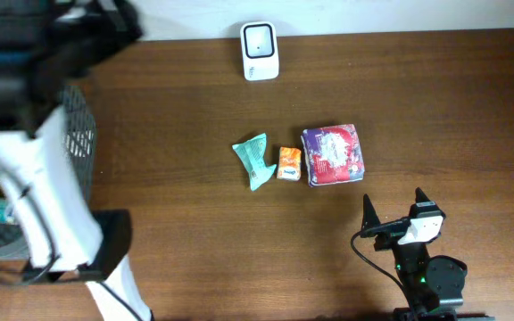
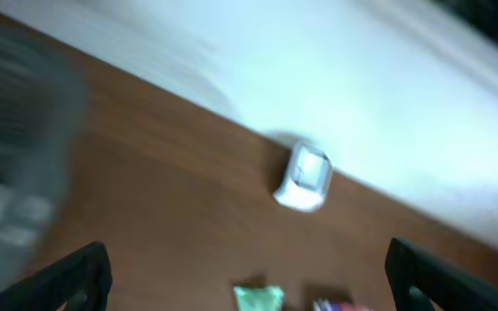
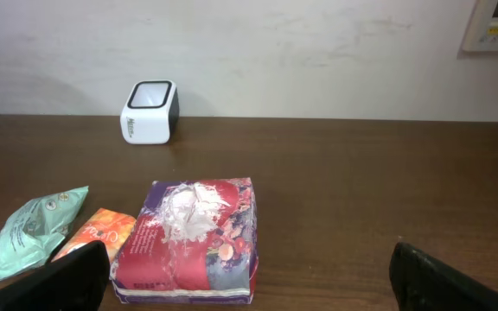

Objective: Scan the item barcode
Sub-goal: 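Reach the left gripper into the basket and grasp the white bamboo tube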

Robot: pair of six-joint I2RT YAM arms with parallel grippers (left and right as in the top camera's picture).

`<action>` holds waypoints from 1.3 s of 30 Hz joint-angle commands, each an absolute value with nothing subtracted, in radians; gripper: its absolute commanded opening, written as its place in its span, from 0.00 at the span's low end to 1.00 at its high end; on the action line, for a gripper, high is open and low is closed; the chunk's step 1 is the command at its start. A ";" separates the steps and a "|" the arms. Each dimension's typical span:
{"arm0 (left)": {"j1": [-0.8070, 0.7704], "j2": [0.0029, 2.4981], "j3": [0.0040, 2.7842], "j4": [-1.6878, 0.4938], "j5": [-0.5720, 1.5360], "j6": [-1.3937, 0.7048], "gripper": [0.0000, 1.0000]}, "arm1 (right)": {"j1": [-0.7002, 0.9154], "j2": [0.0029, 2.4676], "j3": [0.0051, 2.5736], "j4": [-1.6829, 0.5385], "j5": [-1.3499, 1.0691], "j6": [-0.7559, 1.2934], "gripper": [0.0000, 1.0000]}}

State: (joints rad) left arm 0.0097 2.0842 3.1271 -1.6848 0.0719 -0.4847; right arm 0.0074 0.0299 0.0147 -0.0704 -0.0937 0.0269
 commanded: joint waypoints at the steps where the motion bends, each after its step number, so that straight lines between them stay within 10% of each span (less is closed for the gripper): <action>1: 0.189 2.056 3.137 -1.688 0.039 -0.440 0.99 | 0.015 0.026 0.006 -0.071 -0.085 0.034 0.99; 12: 0.528 2.057 2.607 -1.607 -0.207 -0.604 0.99 | 0.015 0.026 0.006 -0.071 -0.085 0.034 0.99; 39: 0.480 2.062 1.585 -0.640 -0.078 -0.841 0.99 | 0.015 0.026 0.006 -0.071 -0.085 0.034 0.99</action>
State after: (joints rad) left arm 0.4797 2.0686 1.6272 -0.6815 -0.0639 -0.8326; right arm 0.0074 0.0299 0.0147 -0.0704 -0.0937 0.0265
